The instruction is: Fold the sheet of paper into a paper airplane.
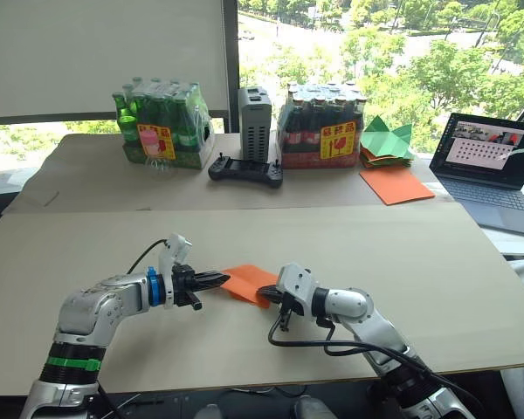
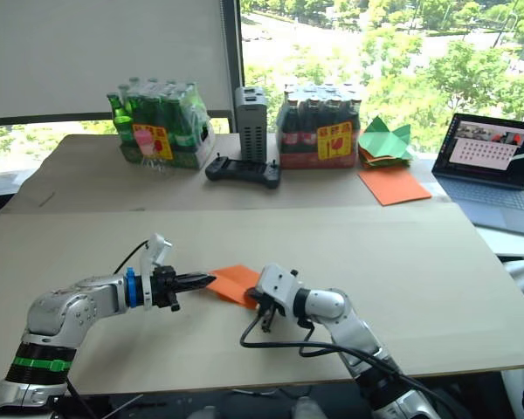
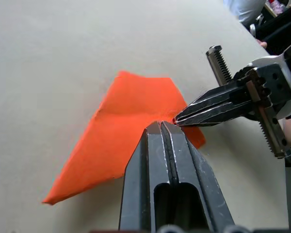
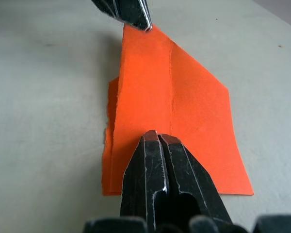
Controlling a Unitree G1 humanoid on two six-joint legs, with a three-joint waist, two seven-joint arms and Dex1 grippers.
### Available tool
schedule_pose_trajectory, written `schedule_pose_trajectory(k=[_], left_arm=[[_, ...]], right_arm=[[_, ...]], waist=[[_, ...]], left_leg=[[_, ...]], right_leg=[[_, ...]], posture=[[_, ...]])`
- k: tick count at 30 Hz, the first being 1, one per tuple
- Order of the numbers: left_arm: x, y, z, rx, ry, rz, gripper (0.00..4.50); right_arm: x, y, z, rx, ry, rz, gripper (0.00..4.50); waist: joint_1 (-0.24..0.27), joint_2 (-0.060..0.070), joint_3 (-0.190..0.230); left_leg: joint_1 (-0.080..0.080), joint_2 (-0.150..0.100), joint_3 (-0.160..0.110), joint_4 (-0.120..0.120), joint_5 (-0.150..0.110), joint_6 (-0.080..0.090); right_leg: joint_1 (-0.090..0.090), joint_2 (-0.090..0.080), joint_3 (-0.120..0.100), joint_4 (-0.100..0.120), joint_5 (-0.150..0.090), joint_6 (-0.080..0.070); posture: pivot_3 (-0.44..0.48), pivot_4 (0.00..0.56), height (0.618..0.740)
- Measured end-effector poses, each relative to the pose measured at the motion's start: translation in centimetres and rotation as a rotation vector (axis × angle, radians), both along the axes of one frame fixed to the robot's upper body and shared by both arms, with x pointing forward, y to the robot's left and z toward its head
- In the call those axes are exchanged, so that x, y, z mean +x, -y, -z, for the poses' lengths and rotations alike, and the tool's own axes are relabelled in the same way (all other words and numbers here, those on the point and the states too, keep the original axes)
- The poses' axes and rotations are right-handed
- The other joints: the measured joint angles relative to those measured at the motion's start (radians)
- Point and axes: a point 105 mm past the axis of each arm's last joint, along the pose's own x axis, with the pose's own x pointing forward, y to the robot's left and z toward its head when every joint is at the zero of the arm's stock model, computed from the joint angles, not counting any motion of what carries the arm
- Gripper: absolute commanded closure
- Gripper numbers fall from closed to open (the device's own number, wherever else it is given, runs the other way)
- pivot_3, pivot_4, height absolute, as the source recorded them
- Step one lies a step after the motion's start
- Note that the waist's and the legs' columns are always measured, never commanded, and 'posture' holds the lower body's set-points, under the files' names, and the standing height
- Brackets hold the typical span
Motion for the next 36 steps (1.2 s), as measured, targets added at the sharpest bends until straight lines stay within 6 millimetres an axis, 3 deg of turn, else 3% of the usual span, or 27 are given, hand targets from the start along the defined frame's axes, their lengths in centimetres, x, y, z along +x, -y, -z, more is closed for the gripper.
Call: schedule_pose_trajectory(k=[2, 16, 21, 22, 23, 29, 36], left_arm=[[0.2, 0.2, 1.0, 0.027, -0.003, 0.003, 4.5], [0.9, 1.4, 1.2, 0.05, 0.047, 0.079, 4.5], [0.5, 1.6, 1.6, 0.058, 0.06, 0.105, 4.5], [0.4, 1.6, 1.6, 0.058, 0.06, 0.105, 4.5], [0.3, 1.8, 1.6, 0.059, 0.062, 0.115, 4.5], [-0.1, 1.8, 1.7, 0.061, 0.065, 0.121, 4.5], [-0.2, 1.9, 1.7, 0.061, 0.061, 0.123, 4.5]], right_arm=[[0.0, 0.0, -0.1, 0.001, 0.003, -0.001, 4.47], [-0.8, 0.4, -0.3, 0.045, -0.046, 0.039, 4.47], [0.2, 0.6, -3.2, 0.273, -0.169, 0.131, 2.94], [0.2, 0.6, -3.2, 0.276, -0.17, 0.133, 2.89], [0.7, 1.0, -3.9, 0.309, -0.185, 0.161, 2.2], [1.6, 2.2, -3.8, 0.412, -0.35, 0.285, 0.18], [1.8, 2.2, -3.6, 0.436, -0.409, 0.312, 0.08]], waist=[[0.0, 0.0, 0.0], [0.002, 0.0, 0.0], [0.001, 0.001, 0.0], [0.001, 0.001, 0.0], [0.001, 0.001, 0.0], [0.001, 0.001, -0.001], [0.001, 0.001, -0.001]], left_leg=[[0.0, 0.0, 0.0, 0.0, 0.0, 0.0], [0.0, -0.001, 0.0, 0.0, 0.0, 0.0], [0.0, 0.0, 0.0, 0.0, 0.0, 0.0], [0.0, 0.0, 0.0, 0.0, 0.0, 0.0], [0.0, 0.0, 0.0, 0.0, 0.0, 0.0], [0.0, 0.0, 0.0, 0.0, 0.0, 0.0], [0.0, 0.0, 0.0, 0.0, 0.0, 0.0]], right_leg=[[0.0, 0.0, 0.0, 0.0, 0.0, 0.0], [0.0, 0.0, 0.0, 0.0, 0.0, 0.0], [0.0, 0.0, 0.0, 0.0, 0.0, 0.0], [0.001, 0.0, 0.0, 0.0, 0.0, 0.0], [0.001, 0.0, 0.0, 0.0, 0.0, 0.0], [0.0, 0.0, 0.0, 0.0, 0.0, 0.0], [0.0, 0.0, 0.0, 0.0, 0.0, 0.0]], posture=[[0.0, 0.15, 0.74], [0.0, 0.15, 0.74], [0.0, 0.15, 0.74], [0.0, 0.15, 0.74], [0.0, 0.15, 0.74], [0.0, 0.15, 0.74], [0.0, 0.15, 0.74]])
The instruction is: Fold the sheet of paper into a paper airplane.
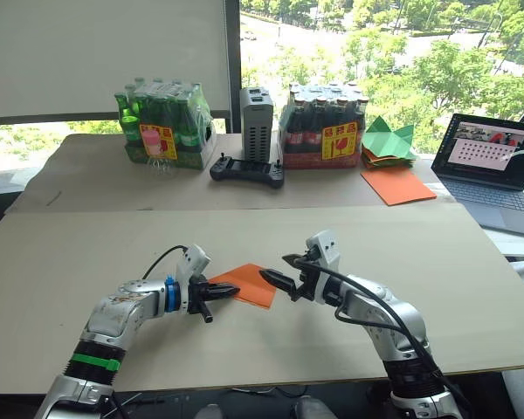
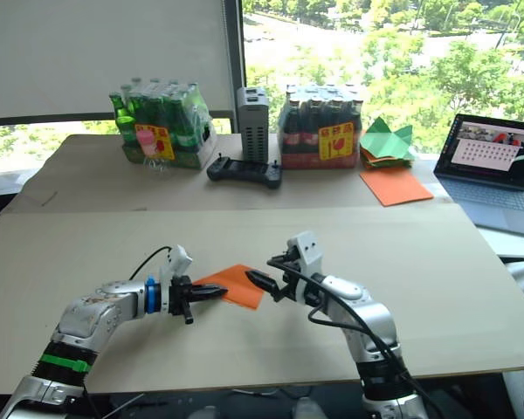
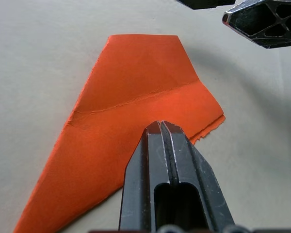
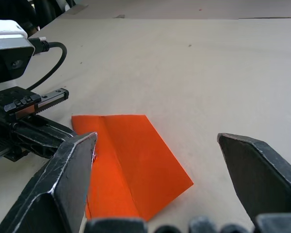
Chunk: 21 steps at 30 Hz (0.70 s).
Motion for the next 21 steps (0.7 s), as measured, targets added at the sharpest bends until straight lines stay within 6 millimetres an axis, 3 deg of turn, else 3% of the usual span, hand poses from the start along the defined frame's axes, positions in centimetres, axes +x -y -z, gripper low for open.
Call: schedule_pose_trajectory(k=[11, 21], left_arm=[[-0.2, 0.0, -0.1, -0.005, -0.01, -0.002, 4.5], [-0.1, -0.1, -0.1, -0.005, -0.012, -0.006, 4.5]], right_arm=[[-0.7, -1.3, 0.7, 0.006, -0.057, -0.043, 0.08], [-0.5, -1.1, 1.2, 0.003, -0.078, -0.031, 0.08]], waist=[[0.0, 0.0, 0.0], [0.0, 0.0, 0.0]], left_leg=[[0.0, 0.0, 0.0, 0.0, 0.0, 0.0], [0.0, 0.0, 0.0, 0.0, 0.0, 0.0]], right_leg=[[0.0, 0.0, 0.0, 0.0, 0.0, 0.0], [0.0, 0.0, 0.0, 0.0, 0.0, 0.0]], posture=[[0.0, 0.15, 0.74], [0.0, 0.15, 0.74]])
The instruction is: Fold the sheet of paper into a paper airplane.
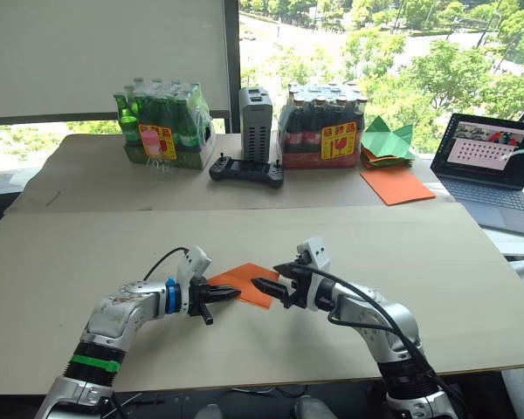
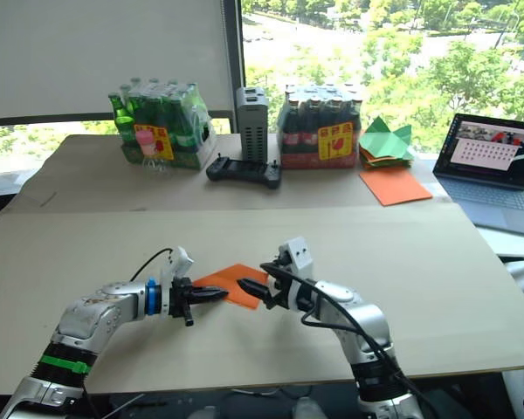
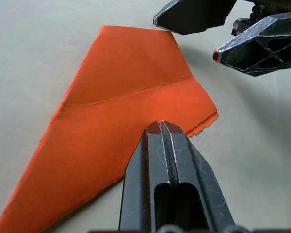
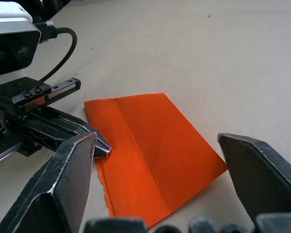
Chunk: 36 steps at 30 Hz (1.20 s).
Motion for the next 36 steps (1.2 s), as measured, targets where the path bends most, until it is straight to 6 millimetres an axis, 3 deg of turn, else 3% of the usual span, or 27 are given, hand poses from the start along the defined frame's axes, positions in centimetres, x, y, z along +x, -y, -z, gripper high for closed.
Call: schedule_pose_trajectory(k=[16, 19, 29, 36], left_arm=[[0.0, 0.0, 0.0, 0.0, -0.005, -0.002, 4.5], [0.0, -0.1, 0.0, 0.0, -0.006, -0.004, 4.5], [-0.2, -0.1, 0.1, -0.001, -0.004, -0.003, 4.5], [-0.3, -0.1, 0.1, -0.002, -0.005, -0.002, 4.5]], right_arm=[[0.1, 0.3, 0.7, -0.024, -0.019, 0.001, 0.08], [-0.1, 0.0, 0.8, -0.028, -0.02, -0.011, 0.82], [-0.3, -0.4, 1.1, -0.033, -0.029, -0.028, 4.29], [-0.2, -0.3, 1.0, -0.077, 0.031, -0.043, 4.43]], waist=[[-0.001, 0.0, 0.0], [-0.001, 0.0, 0.0], [-0.001, 0.0, 0.0], [-0.001, 0.0, 0.0]], left_leg=[[0.0, 0.0, 0.0, 0.0, 0.0, 0.0], [0.0, 0.0, 0.0, 0.0, 0.0, 0.0], [0.0, 0.0, 0.0, 0.0, 0.0, 0.0], [0.0, 0.0, 0.0, 0.0, 0.0, 0.0]], right_leg=[[0.0, 0.0, 0.0, 0.0, 0.0, 0.0], [0.0, 0.0, 0.0, 0.0, 0.0, 0.0], [0.0, 0.0, 0.0, 0.0, 0.0, 0.0], [0.0, 0.0, 0.0, 0.0, 0.0, 0.0]], posture=[[0.0, 0.15, 0.74], [0.0, 0.15, 0.74], [0.0, 0.15, 0.74], [0.0, 0.15, 0.74]])
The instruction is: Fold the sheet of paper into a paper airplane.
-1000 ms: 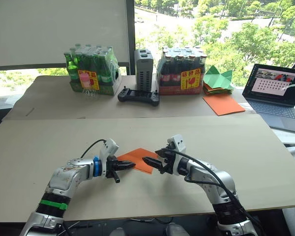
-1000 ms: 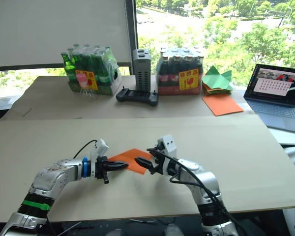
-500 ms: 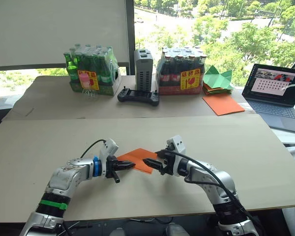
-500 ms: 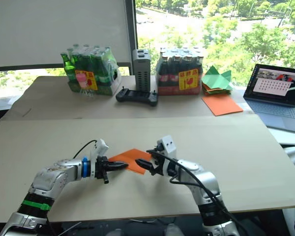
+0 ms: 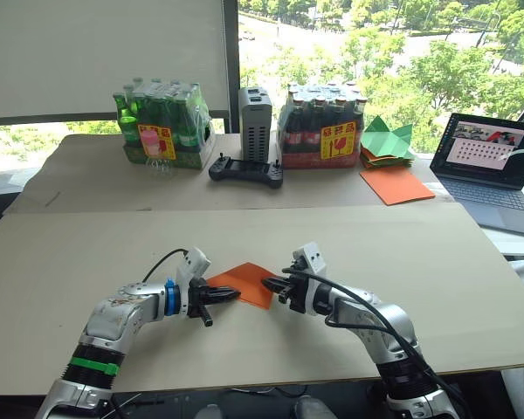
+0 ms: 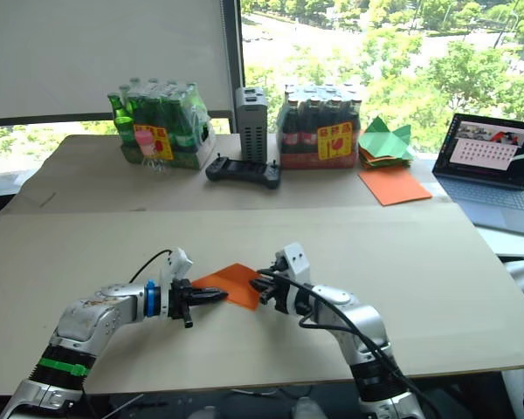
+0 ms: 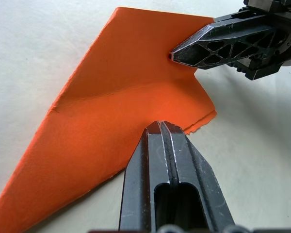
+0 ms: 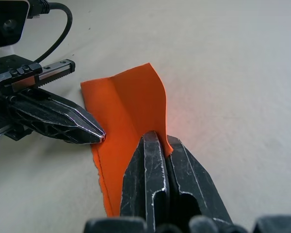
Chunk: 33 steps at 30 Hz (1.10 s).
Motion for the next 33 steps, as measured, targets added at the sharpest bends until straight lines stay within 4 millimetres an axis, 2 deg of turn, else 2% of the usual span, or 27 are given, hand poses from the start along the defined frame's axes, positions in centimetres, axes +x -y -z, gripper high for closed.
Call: schedule_pose_trajectory(k=[3, 11, 18, 27, 33], left_arm=[[0.0, 0.0, 0.0, 0.0, 0.0, 0.0, 4.5], [0.0, 0.0, 0.0, -0.001, -0.001, 0.001, 4.5], [-0.1, -0.1, 0.1, -0.002, -0.003, -0.002, 4.5], [-0.1, -0.3, 0.1, -0.005, -0.009, -0.011, 4.5], [-0.7, -2.1, -0.1, 0.003, -0.039, -0.034, 4.5]], right_arm=[[0.0, 0.0, -0.2, -0.053, 0.086, -0.025, 4.43], [-1.4, -0.6, -1.0, -0.316, 0.578, -0.217, 4.43], [-2.0, -0.7, 0.1, -0.52, 0.854, -0.391, 4.43], [-1.9, -0.9, 0.9, -0.661, 1.061, -0.518, 4.43], [-2.0, -1.1, 1.0, -0.682, 1.105, -0.545, 4.43]], waist=[[0.0, 0.0, 0.0], [0.001, 0.0, 0.0], [0.001, 0.0, 0.0], [-0.001, 0.0, 0.0], [-0.006, 0.0, 0.0]], left_leg=[[0.0, 0.0, 0.0, 0.0, 0.0, 0.0], [0.0, 0.0, 0.0, 0.0, 0.0, 0.0], [0.001, 0.0, 0.0, 0.0, 0.0, 0.0], [0.001, 0.0, 0.001, 0.0, 0.0, 0.0], [0.002, 0.0, 0.0, 0.0, 0.0, 0.0]], right_leg=[[0.0, 0.0, 0.0, 0.0, 0.0, 0.0], [0.0, 0.0, 0.0, 0.0, 0.0, 0.0], [0.0, 0.0, 0.0, 0.0, 0.0, 0.0], [0.001, 0.0, 0.0, 0.0, 0.0, 0.0], [0.001, 0.0, 0.0, 0.0, 0.0, 0.0]], posture=[[0.0, 0.15, 0.74], [0.0, 0.15, 0.74], [0.0, 0.15, 0.74], [0.0, 0.15, 0.74], [0.0, 0.15, 0.74]])
